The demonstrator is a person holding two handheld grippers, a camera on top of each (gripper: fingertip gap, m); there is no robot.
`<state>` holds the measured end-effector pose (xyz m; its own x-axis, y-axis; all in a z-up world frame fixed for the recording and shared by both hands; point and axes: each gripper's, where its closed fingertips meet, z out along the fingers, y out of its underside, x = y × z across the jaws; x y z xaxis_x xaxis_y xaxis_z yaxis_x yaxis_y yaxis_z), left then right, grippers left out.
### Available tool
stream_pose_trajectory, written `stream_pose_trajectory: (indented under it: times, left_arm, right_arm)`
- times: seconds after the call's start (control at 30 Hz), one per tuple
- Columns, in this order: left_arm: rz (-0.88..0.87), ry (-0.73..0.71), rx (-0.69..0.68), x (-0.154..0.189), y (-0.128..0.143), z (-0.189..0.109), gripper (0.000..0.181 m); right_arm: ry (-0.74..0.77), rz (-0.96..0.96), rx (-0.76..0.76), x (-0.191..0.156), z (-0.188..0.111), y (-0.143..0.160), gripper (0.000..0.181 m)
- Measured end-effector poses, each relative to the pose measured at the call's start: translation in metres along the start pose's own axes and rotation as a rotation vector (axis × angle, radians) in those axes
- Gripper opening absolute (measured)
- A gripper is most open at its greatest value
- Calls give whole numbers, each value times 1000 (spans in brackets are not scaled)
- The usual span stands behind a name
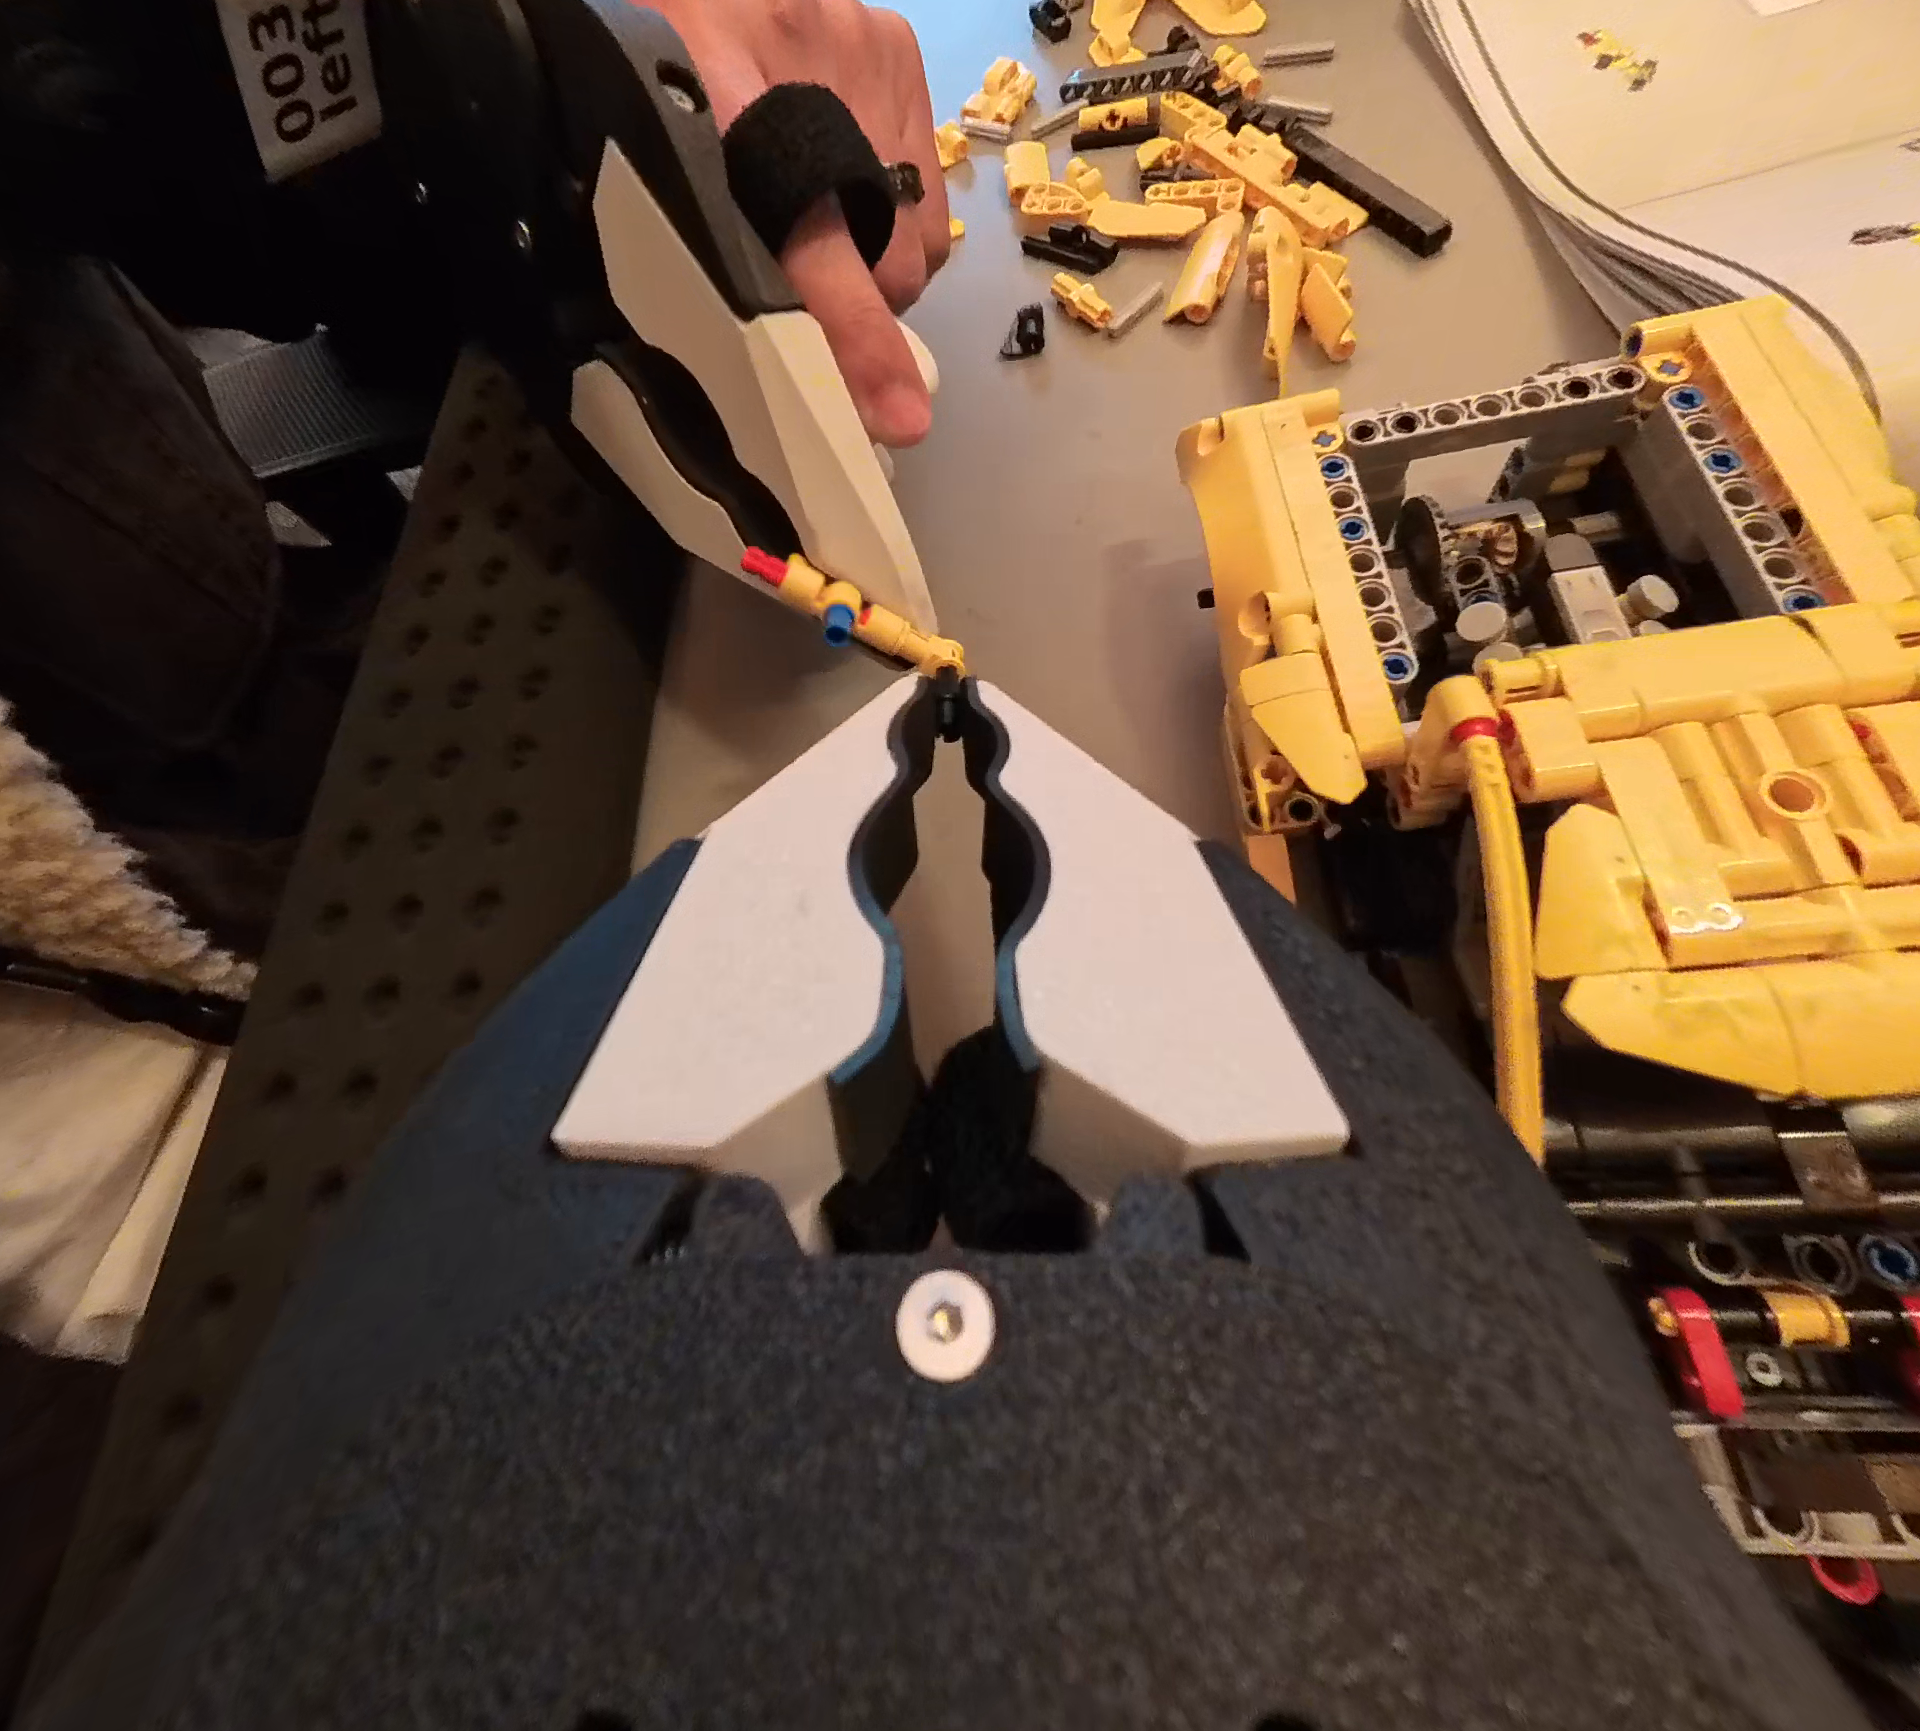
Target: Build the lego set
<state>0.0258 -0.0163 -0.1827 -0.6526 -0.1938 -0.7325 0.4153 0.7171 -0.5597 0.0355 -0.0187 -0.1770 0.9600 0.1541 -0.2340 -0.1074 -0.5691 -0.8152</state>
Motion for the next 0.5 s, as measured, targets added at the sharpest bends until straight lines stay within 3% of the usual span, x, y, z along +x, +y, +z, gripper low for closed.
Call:
stream_pose_trajectory:
  times: [0.1,0.2,0.37,0.5]
  left_arm:
    - [-19,-66,84,-13,-13,-6,0]
    - [42,-155,171,-24,-28,-14,0]
    - [73,-180,300,-24,-49,-23,0]
    - [76,-169,357,-19,-60,-26,0]
  right_arm:
    - [-76,8,126,-8,-14,-16,5]
    - [-275,120,297,-23,-36,-38,17]
    - [-519,237,243,-42,-30,-27,35]
    - [-705,308,281,-59,-36,-35,29]
